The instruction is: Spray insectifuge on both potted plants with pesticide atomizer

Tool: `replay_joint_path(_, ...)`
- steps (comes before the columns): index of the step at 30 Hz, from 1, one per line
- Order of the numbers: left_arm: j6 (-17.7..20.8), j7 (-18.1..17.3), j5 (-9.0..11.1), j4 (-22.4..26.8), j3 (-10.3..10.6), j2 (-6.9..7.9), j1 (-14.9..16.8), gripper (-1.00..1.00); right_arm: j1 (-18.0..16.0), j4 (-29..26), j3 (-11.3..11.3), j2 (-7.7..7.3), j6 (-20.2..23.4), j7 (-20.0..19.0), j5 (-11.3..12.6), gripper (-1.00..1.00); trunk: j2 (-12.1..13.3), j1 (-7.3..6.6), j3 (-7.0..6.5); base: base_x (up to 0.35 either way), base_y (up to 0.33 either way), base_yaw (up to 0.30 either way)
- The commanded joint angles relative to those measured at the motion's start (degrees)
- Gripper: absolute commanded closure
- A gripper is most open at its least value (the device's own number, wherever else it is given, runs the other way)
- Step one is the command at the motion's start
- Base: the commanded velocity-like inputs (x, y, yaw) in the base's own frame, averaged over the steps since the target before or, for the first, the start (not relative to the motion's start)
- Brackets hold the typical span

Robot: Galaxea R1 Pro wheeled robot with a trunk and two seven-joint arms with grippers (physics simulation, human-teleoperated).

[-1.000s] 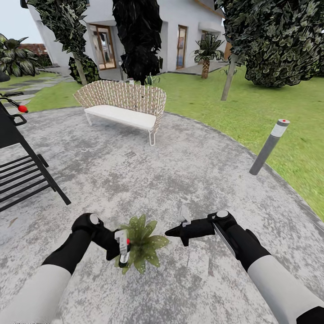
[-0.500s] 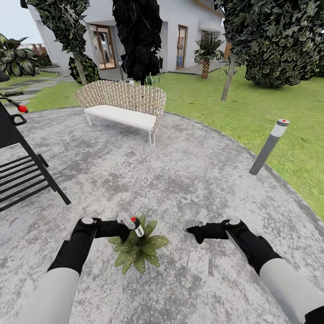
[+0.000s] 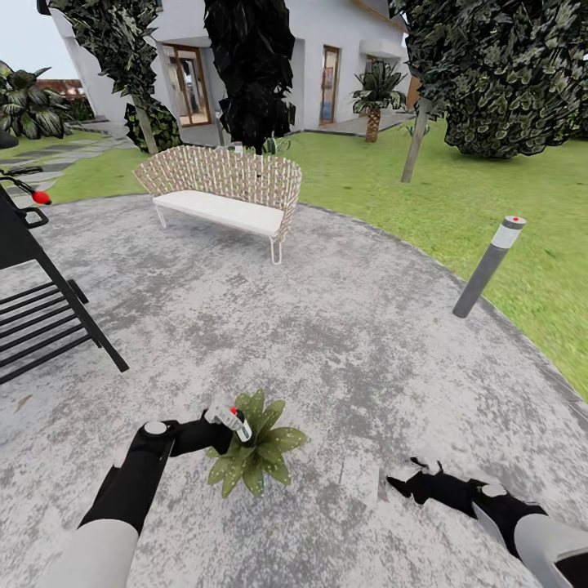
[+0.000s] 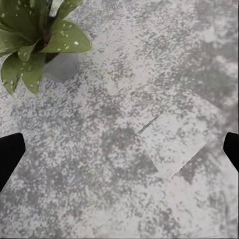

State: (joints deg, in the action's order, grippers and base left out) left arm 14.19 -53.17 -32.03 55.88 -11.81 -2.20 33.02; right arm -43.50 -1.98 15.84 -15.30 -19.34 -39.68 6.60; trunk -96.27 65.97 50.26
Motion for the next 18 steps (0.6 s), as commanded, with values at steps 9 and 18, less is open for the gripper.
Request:
replay_joint_path(9, 0.69, 9.56, 6.2, -0.07, -0.72, -0.17, -0.06, 1.0, 1.92, 0.61, 0.59, 0.08, -0.98, 20.67, 11.07, -1.0, -0.02, 0.0, 0.04, 0.0, 0.0, 0.0)
replay_joint_path(18, 0.84, 14.62, 8.08, -0.63, -0.76, -2.32, -0.06, 1.0, 1.97, 0.61, 0.5, 0.02, -0.88, 21.34, 20.44, -1.0, -0.02, 0.0, 0.04, 0.0, 0.0, 0.0)
